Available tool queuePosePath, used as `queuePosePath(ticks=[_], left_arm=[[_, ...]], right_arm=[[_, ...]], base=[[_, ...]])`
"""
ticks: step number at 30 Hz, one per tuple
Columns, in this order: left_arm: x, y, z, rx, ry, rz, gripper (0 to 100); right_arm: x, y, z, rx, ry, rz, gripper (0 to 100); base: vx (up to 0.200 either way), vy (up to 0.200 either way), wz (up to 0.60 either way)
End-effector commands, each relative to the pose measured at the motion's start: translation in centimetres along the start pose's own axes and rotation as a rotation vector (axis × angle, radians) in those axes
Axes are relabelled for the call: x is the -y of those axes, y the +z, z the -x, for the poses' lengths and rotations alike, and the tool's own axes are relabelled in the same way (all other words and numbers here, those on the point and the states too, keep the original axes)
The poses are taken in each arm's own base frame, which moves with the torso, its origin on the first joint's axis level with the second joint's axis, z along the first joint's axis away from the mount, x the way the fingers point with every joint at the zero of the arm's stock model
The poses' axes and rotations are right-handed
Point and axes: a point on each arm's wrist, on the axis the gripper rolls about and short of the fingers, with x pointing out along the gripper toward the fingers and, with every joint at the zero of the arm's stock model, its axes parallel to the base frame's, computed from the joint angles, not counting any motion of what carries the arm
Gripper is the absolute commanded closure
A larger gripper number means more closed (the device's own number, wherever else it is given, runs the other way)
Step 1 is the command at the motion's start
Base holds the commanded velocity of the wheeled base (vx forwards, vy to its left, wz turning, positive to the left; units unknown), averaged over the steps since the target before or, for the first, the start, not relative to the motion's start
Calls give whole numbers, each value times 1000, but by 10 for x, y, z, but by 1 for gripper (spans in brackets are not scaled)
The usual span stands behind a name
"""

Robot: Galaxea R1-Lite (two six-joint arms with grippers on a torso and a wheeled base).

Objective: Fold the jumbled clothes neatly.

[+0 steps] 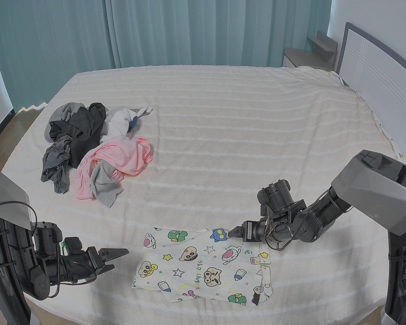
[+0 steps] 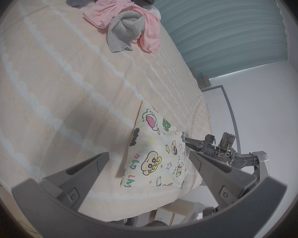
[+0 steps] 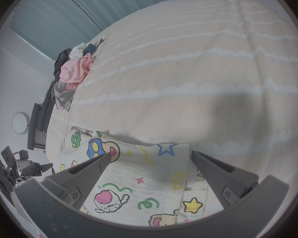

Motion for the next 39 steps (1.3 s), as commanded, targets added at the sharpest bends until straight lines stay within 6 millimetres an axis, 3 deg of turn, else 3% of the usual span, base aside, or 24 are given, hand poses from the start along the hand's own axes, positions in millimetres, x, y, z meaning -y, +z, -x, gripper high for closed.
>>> queuePosePath(ticks=[1, 2, 3, 22, 29, 39], left_arm=[[-1, -4, 2, -12, 10, 12, 0], [-1, -4, 2, -11, 9, 11, 0], [-1, -4, 2, -12, 10, 12, 0], [-1, -4, 2, -12, 10, 12, 0], [-1, -4, 2, -12, 10, 12, 0], [-1, -4, 2, -12, 10, 12, 0]], right_arm=[[1, -5, -6, -17, -6, 2, 0], [1, -5, -6, -16, -6, 1, 0], [1, -5, -6, -15, -5, 1, 100], [-1, 6, 10, 32, 4, -6, 100], [6, 16, 26, 68, -1, -28, 100], [19, 13, 40, 80, -18, -67, 100]], base=[[0, 0, 0], [0, 0, 0], [0, 0, 0], [0, 0, 0], [0, 0, 0], [0, 0, 0]])
